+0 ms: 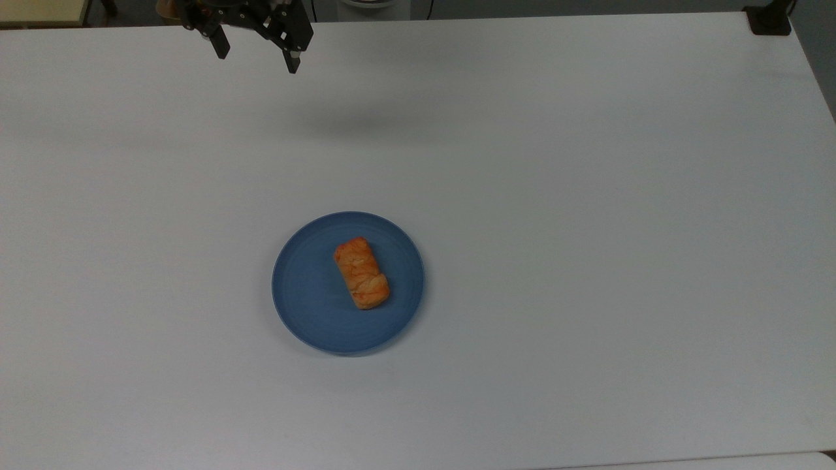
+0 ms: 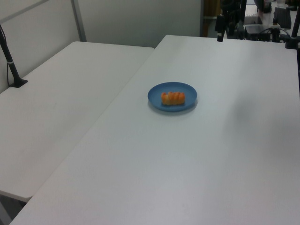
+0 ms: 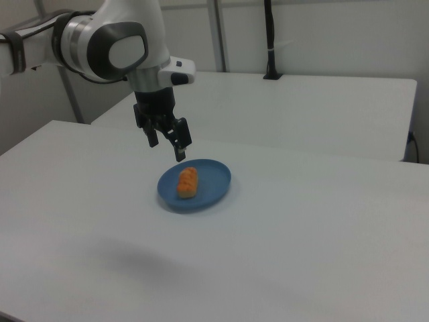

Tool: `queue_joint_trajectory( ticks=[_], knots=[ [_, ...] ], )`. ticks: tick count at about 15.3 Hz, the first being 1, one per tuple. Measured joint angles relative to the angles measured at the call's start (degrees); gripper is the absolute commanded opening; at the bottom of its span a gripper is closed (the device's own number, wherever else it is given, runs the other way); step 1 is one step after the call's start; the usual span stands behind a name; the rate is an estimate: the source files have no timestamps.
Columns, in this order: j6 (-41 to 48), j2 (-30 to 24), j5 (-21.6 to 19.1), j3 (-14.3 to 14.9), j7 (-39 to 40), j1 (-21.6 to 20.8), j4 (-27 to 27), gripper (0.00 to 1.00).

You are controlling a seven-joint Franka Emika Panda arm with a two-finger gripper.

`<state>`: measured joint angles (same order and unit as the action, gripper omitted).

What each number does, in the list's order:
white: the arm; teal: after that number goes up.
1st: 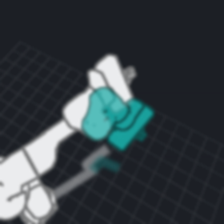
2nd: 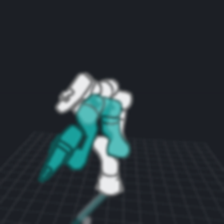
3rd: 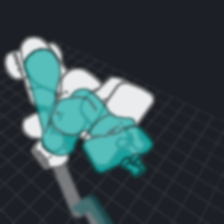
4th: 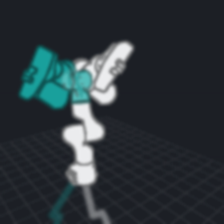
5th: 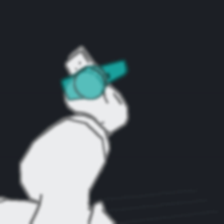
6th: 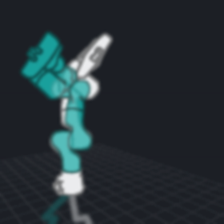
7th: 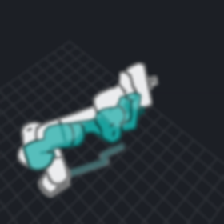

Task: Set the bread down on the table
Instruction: 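Move the gripper down over the orange bread roll on the blue plate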

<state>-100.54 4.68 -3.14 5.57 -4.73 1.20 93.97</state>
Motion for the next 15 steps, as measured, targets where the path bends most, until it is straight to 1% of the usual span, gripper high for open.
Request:
queue_joint_trajectory(
  ticks=[6, 9, 10, 12, 15],
  knots=[
    [-0.01, 0.34, -0.01, 0.85, 2.16, -0.02, -1.00, 1.00],
    [-0.19, 1.99, -0.07, 0.84, 2.35, -0.87, -2.80, 1.00],
    [-0.27, 3.05, -0.34, 0.84, 2.86, -1.22, -3.83, 1.00],
    [-1.65, 6.09, -1.80, 0.82, 6.43, -1.93, -6.45, 1.00],
    [-4.24, 12.58, -3.01, 0.81, 9.24, -3.90, -11.20, 1.00]
  ],
)
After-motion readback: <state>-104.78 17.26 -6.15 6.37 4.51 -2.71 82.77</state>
